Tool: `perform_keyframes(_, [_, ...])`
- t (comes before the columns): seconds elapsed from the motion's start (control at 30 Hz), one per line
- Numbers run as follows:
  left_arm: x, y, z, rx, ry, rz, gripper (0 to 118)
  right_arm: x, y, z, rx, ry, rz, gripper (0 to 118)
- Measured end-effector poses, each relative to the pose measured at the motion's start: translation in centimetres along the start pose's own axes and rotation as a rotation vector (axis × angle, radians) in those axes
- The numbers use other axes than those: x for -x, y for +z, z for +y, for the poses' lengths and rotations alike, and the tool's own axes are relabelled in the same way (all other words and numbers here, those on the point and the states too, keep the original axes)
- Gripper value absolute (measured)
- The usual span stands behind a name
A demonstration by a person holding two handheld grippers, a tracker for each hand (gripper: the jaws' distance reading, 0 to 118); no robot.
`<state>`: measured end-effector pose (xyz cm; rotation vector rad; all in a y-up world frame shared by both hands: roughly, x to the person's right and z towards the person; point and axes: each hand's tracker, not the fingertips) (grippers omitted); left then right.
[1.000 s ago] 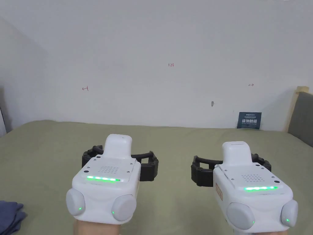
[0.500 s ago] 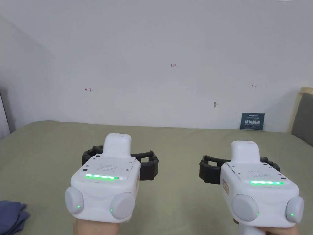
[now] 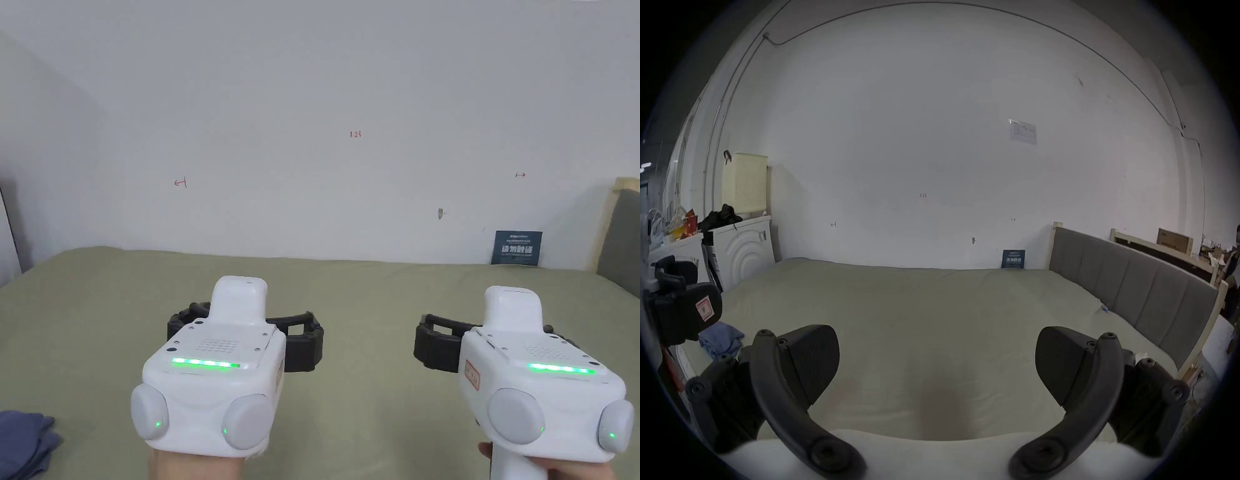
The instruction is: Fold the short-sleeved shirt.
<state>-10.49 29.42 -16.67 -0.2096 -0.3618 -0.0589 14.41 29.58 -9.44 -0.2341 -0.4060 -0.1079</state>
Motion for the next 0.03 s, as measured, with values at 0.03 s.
perform_keyframes(0.03, [0.00,-0.02,0.01,0.001,0.001,-0.001,118,-0.05,-0.08,0.13,0.031,-0.022,-0.009,118])
